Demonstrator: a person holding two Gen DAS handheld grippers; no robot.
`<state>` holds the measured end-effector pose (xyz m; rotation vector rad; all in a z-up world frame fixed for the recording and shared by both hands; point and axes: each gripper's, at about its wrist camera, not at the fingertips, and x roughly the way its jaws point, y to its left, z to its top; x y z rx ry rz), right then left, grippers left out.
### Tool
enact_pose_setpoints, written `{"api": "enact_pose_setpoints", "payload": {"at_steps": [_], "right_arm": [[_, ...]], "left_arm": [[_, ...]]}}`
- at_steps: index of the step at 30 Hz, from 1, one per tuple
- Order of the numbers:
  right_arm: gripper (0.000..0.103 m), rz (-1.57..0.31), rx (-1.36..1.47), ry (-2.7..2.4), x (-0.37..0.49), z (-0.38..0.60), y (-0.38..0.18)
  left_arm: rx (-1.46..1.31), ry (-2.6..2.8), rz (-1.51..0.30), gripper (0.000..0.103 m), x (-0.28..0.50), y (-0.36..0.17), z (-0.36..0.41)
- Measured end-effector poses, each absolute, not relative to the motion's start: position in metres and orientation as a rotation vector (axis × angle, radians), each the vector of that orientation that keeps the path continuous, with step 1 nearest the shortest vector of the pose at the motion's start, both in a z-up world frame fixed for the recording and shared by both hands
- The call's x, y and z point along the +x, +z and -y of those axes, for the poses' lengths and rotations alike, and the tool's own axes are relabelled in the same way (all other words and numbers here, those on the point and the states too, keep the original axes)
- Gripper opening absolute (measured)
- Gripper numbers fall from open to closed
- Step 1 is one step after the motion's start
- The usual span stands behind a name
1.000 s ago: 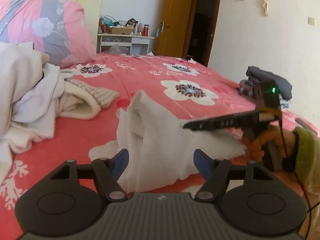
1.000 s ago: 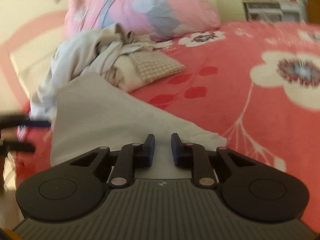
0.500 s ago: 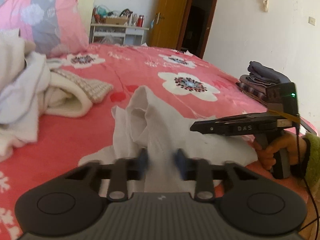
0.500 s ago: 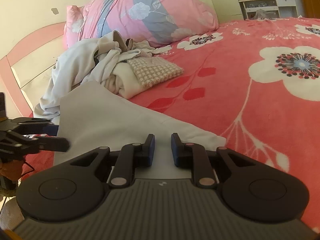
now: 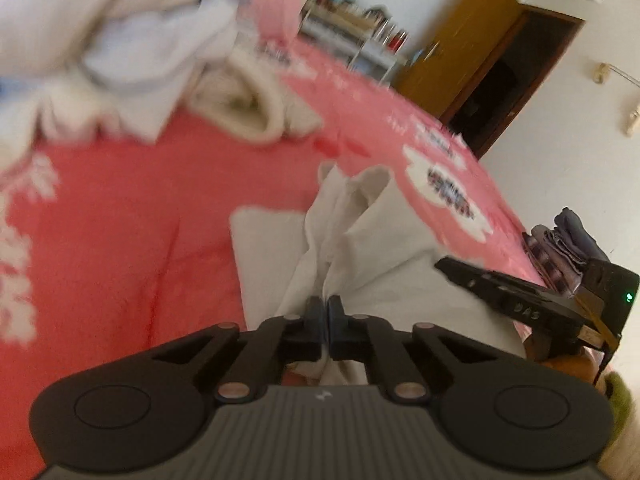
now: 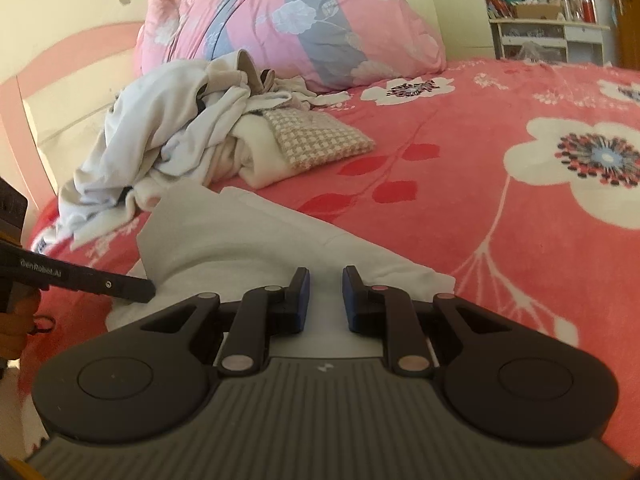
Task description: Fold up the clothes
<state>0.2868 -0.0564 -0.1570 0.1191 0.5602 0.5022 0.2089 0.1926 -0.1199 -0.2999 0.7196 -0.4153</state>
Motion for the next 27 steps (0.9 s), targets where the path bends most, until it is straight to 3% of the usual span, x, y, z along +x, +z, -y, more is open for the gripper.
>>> {"api": "enact_pose_setpoints", "payload": {"at_steps": [2,8,14,20,27], "right_arm": [[0.017,-0.557,0.104,0.496,0.286,0.055,-0.157],[0.017,-0.555,0.106,0.495,0.285,0.055,-0.158],[0.018,-0.55,0.09,0.487,0.283,0.053,-0.157],[0.018,-0.551,0.103,0.49,0.284,0.055,-0.157],[0.018,-0.546,0.106,0.537,0.289,0.062,-0.147]], "left_arm": [[-0.222,-0.354,-0.63,0.02,0.19,-0.103,-0.192],[-0.145,-0.484,-0.432,0.021,0.152,-0.065,-0.168],[0.012,-0.526,-0.516,0.025,0.204,-0.087,-0.104],[-0.082,-0.32,-0.671,0.025,0.264,-0.125,-0.128],[-0.085,-0.316,-0.656,0.026,0.26,-0.129,-0.136]]}}
